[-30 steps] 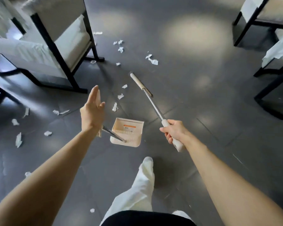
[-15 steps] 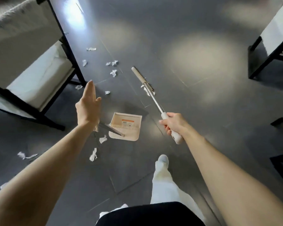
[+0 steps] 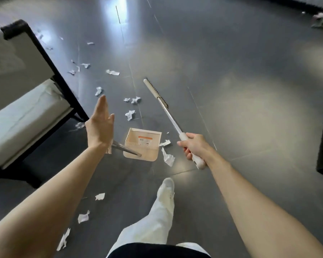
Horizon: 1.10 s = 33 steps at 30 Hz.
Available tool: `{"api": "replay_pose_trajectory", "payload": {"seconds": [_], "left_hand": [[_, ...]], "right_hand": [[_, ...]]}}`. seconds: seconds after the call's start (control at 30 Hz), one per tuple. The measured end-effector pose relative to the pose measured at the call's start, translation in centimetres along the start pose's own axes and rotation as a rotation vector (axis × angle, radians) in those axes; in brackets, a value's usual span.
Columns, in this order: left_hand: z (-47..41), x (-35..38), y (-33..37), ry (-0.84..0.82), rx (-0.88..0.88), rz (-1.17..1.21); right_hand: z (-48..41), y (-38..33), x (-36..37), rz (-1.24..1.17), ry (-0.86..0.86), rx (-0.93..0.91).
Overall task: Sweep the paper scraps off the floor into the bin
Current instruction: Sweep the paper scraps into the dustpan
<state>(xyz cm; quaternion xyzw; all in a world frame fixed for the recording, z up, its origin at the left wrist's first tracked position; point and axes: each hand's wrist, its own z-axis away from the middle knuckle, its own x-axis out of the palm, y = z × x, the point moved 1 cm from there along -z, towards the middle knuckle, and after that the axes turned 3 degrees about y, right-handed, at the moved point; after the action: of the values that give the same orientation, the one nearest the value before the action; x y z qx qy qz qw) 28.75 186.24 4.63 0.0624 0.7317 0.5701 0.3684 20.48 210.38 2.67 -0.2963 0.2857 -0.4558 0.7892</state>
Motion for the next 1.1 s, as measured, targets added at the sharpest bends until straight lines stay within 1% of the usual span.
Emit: {"api": "replay_pose_trajectory", "payload": {"seconds": [0.2, 0.3, 0.4, 0.5, 0.63, 0.77, 0.83, 0.9, 1.1], "left_hand": [[-16.2, 11.8, 4.9, 0.034, 0.063, -0.18], [-23.9, 16.5, 8.2, 0.062, 0.058, -0.162], [-31.5, 21.5, 10.0, 0.102, 0.003, -0.101], [-40.1, 26.5, 10.3, 0.182, -0.044, -0.075], [-51.1, 31.1, 11.6, 0.294, -0.113, -0.071], [-60.7, 33.6, 12.5, 0.393, -0.196, -0.011], [-65.4, 34.9, 12.7, 0.461, -0.236, 0.074], [-70.9, 36.0, 12.6, 0.492, -0.274, 0.16], [-90.4, 37.7, 11.0, 0.548, -0.305, 0.139]], "right_hand": [[-16.2, -13.5, -4.3, 0.041, -0.065, -0.004], [-23.6, -20.4, -6.1, 0.072, -0.103, -0.019], [-32.4, -27.6, -7.2, 0.093, -0.138, -0.028], [-42.0, -35.1, -7.7, 0.144, -0.181, -0.041], [-53.2, -46.0, -7.6, 0.246, -0.292, -0.065], [-61.5, -56.4, -4.8, 0.315, -0.37, -0.095], [-65.6, -60.9, -2.5, 0.329, -0.431, -0.082], [-70.0, -65.3, 0.3, 0.353, -0.47, -0.08], [-83.2, -78.2, 11.0, 0.389, -0.542, -0.107]]}}
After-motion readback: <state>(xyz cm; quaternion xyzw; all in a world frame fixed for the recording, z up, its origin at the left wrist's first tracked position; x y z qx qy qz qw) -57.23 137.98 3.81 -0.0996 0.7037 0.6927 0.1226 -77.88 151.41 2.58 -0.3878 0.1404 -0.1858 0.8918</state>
